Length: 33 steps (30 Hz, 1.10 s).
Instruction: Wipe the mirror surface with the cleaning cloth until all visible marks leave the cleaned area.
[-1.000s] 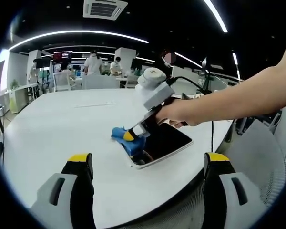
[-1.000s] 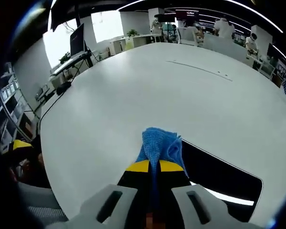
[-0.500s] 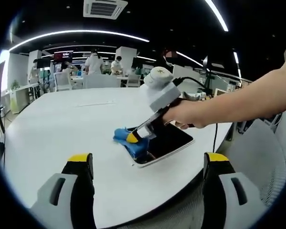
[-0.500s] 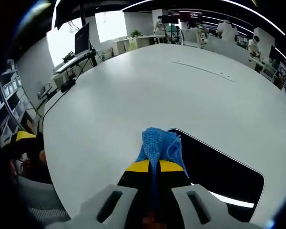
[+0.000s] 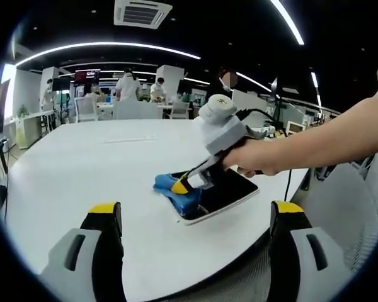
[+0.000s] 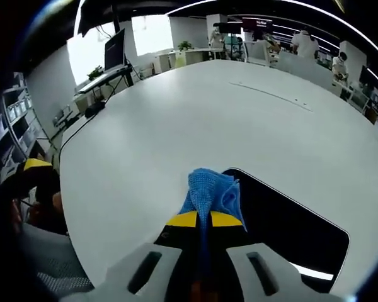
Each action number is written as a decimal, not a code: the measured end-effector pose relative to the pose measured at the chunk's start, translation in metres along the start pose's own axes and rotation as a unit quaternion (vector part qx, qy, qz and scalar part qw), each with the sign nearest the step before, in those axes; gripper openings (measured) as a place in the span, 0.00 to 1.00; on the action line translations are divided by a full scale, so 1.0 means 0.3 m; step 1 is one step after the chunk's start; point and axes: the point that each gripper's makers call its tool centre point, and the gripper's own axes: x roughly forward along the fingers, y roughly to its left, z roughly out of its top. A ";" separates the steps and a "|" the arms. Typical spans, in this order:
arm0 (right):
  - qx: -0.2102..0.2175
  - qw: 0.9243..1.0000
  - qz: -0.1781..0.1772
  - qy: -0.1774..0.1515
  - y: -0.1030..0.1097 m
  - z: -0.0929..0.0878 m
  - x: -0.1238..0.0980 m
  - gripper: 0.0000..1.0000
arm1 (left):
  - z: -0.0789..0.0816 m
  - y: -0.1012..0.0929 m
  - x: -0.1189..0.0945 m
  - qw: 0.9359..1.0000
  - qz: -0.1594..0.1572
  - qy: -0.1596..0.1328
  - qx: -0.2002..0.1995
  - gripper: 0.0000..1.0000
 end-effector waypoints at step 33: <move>0.011 1.000 -0.019 -0.004 -0.112 -0.052 -0.056 0.00 | -0.007 -0.002 0.001 1.000 0.003 0.006 -0.002 0.95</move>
